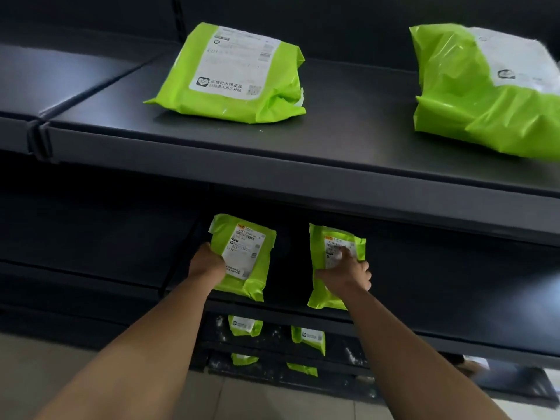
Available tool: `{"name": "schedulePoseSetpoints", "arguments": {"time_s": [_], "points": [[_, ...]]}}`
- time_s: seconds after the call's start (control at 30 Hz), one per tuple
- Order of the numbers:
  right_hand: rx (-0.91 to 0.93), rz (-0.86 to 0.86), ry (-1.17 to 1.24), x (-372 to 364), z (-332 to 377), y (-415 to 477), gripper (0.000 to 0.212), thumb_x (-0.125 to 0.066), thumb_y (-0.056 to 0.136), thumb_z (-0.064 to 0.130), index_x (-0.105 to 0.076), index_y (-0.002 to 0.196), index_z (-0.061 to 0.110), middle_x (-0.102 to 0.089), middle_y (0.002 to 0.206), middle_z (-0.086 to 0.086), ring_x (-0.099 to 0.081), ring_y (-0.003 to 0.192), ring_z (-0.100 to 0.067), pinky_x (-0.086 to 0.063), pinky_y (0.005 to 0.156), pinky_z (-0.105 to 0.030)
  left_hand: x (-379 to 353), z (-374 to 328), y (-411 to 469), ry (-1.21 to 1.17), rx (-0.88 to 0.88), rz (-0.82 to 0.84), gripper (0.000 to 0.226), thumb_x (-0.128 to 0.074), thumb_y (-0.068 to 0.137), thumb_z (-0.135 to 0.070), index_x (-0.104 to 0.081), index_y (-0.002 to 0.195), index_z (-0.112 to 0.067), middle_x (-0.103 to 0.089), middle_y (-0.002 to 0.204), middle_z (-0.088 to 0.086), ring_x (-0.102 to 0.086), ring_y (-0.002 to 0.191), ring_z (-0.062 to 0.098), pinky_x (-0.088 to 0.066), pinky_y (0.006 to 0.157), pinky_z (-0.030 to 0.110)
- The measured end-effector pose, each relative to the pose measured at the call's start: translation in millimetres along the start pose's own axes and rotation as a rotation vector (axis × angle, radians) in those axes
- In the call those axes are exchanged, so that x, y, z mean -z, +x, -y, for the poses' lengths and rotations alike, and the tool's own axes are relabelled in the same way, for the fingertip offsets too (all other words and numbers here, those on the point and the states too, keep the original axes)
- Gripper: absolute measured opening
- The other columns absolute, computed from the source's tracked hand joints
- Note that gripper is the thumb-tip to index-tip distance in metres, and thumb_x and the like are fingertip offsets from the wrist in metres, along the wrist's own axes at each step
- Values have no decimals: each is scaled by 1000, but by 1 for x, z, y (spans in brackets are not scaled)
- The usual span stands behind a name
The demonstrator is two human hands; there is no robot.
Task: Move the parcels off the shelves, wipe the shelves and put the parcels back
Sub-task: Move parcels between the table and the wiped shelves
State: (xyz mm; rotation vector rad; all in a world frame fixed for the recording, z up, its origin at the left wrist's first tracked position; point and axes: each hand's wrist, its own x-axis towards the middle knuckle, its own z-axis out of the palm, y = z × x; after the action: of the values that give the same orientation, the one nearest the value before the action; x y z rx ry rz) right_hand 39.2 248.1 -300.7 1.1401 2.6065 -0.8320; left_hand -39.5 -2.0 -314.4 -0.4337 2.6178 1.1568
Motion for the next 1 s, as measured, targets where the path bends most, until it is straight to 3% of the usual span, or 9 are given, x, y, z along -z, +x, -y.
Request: {"name": "schedulePoseSetpoints", "arguments": {"time_s": [0.07,0.13,0.27,0.43,0.63,1.0], "points": [[-28,-36,-14,-5,2,1,77,-76,66,47,-37,130,30,-38,128,-14,-41,117,-34,-39,97,-43,-2,0,4,115,-30,37,45,-57,91,-18,-41,132,-6,-51,126,20,-54,109,36,-49,84,42],[-38,-58,-27,-8,2,3,75,-77,67,47,-38,129,29,-37,128,-15,-40,118,-34,-38,99,-43,-4,0,2,226,-67,68,77,-68,83,-31,-28,144,-10,-37,138,22,-41,125,39,-44,99,47],[-7,-78,-15,-12,-1,6,80,-76,70,49,-35,136,30,-33,131,-16,-37,121,-36,-35,104,-44,-11,-2,-7,421,-145,117,111,-77,63,-58,-16,148,-21,-11,152,17,-19,139,37,-27,112,47],[37,-108,-68,-15,-10,1,90,-67,68,68,-29,142,35,-6,153,-19,-8,141,-37,-13,116,-48,-20,-1,-9,415,-266,52,108,-71,63,-65,-16,148,-25,-2,154,12,-9,141,34,-19,115,49],[82,-88,-51,-14,-19,-4,84,-72,69,53,-29,141,40,-18,142,-8,-24,130,-32,-29,106,-45,-27,5,-11,567,-361,134,107,-70,66,-62,-10,149,-30,-3,152,10,-10,140,32,-26,110,47],[53,-83,-28,-2,-34,11,81,-72,73,43,-30,143,39,-17,146,-9,-25,131,-34,-34,108,-48,-36,-13,-1,594,-356,139,104,-68,72,-61,-10,150,-26,-7,152,13,-13,139,35,-29,109,47]]}}
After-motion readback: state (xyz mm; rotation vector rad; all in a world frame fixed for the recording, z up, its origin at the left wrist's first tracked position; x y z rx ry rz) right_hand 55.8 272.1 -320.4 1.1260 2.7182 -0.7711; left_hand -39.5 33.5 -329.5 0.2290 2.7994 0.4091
